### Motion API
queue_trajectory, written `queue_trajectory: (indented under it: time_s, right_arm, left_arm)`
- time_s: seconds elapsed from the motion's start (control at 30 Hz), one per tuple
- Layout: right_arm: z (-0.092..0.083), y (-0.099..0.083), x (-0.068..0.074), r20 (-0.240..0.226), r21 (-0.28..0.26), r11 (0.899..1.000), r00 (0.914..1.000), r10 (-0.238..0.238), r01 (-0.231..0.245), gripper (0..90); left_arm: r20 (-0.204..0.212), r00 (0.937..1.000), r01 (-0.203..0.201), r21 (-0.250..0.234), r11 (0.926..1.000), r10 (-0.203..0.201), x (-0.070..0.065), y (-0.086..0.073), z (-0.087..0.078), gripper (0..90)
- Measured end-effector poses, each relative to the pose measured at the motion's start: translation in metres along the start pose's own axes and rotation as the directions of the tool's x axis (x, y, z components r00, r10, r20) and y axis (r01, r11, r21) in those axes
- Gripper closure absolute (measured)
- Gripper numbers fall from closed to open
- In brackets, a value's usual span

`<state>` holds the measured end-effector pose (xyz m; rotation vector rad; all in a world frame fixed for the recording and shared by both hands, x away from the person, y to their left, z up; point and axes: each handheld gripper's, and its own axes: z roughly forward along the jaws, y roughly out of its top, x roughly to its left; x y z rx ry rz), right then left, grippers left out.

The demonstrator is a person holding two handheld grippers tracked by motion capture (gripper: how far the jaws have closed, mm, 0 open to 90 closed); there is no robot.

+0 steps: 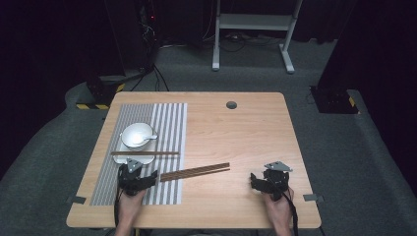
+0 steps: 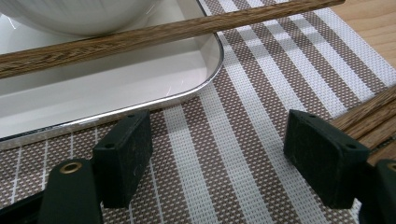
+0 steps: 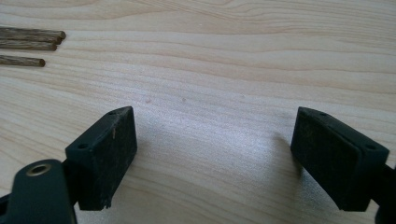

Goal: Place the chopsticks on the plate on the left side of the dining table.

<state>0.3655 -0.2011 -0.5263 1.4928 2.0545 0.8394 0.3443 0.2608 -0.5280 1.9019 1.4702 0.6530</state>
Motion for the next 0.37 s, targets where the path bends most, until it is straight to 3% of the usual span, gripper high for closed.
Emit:
queue_trajectory:
  time_s: [0.37]
  right_arm:
    - [0.0010, 0.0007, 0.0016, -0.003, 0.007, 1.000, 1.0000, 0.005, -0.005, 10.4]
  left_arm:
    - [-0.004, 1.0000, 0.001, 0.000, 1.0000, -0.001, -0.0005, -0.0002, -0.0001, 23.6]
